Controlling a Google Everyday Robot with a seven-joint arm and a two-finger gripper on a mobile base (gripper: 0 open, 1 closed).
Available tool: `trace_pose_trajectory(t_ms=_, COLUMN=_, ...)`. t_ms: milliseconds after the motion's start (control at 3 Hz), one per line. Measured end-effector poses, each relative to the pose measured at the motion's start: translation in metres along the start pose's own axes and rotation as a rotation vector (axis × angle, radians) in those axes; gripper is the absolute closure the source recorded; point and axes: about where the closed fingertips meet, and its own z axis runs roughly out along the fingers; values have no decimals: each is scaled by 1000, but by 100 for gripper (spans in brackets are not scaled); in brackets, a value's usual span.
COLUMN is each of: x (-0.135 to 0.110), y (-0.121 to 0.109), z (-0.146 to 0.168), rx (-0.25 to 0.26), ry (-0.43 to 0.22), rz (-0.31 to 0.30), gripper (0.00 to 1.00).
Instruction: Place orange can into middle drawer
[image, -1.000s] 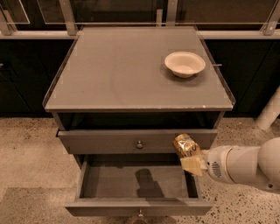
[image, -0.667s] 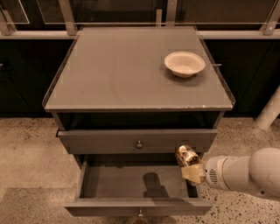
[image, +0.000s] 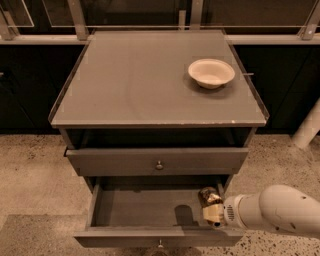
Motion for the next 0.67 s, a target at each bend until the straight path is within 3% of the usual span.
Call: trace_pose_trajectory(t_ms=667, x=-4, y=0, z=2, rx=2, ry=-19, rz=20, gripper=100)
